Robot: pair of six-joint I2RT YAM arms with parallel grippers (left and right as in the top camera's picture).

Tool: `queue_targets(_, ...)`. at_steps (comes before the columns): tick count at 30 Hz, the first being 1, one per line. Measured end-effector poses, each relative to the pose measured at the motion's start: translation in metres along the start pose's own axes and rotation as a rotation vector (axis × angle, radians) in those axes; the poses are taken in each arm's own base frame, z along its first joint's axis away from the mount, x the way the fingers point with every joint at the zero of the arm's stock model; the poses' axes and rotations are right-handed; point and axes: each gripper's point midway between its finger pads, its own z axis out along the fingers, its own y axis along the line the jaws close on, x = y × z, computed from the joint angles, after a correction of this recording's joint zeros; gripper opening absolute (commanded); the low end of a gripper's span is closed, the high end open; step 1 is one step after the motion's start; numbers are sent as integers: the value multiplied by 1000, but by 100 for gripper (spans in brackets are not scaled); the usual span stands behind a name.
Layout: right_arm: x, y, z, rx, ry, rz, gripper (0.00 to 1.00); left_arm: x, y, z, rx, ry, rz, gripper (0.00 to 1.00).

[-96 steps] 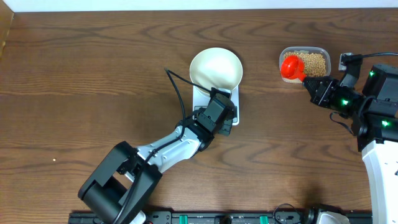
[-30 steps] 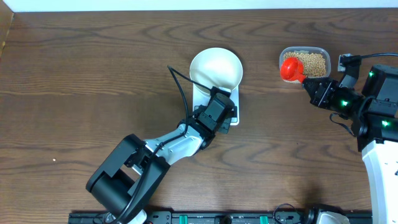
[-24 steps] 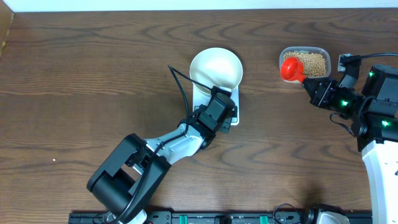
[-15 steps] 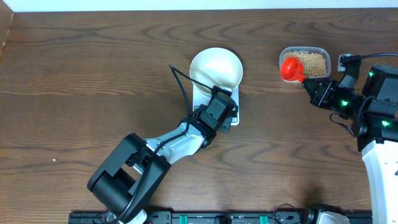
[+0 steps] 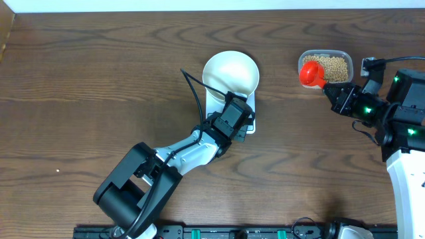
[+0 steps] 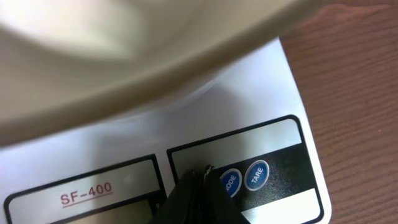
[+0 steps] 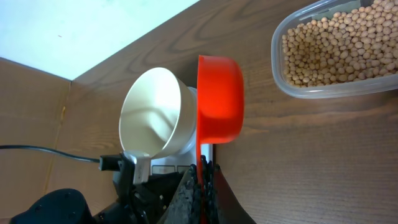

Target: Scoop item into bowl and weigh 50g on scale

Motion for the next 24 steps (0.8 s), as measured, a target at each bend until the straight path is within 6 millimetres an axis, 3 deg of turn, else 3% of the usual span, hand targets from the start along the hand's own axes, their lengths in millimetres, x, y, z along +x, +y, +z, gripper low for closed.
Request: queue_targets(24,0,0,0,0,0,0,1,1,2,0,-18,4,-27,7)
